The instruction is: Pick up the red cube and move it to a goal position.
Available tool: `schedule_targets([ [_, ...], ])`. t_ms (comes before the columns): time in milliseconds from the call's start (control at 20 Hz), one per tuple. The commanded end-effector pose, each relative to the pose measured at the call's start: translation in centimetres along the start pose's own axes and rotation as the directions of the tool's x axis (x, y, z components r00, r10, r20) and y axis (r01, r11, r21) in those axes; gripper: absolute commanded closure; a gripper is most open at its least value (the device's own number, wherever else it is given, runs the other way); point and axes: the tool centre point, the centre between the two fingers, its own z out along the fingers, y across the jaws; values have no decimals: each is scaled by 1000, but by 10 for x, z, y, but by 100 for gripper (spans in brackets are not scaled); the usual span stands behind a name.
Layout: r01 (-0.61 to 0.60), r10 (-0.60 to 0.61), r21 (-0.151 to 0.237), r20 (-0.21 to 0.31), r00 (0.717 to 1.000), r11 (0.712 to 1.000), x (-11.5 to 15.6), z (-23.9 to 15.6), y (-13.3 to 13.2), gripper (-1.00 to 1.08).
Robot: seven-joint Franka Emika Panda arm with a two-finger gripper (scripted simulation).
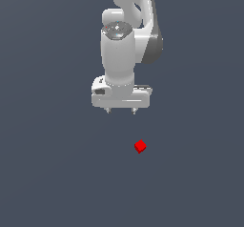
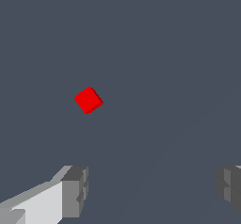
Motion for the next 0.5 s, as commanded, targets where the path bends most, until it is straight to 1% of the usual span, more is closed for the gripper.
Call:
schedule_targets([
  [0, 0, 0, 0, 0, 1000, 1000, 0, 0, 0, -92],
  [200, 12, -12, 0, 1, 1000, 1000, 2, 4, -1, -92],
  [450, 59, -59, 1, 7, 998, 998, 8, 18, -6, -92],
])
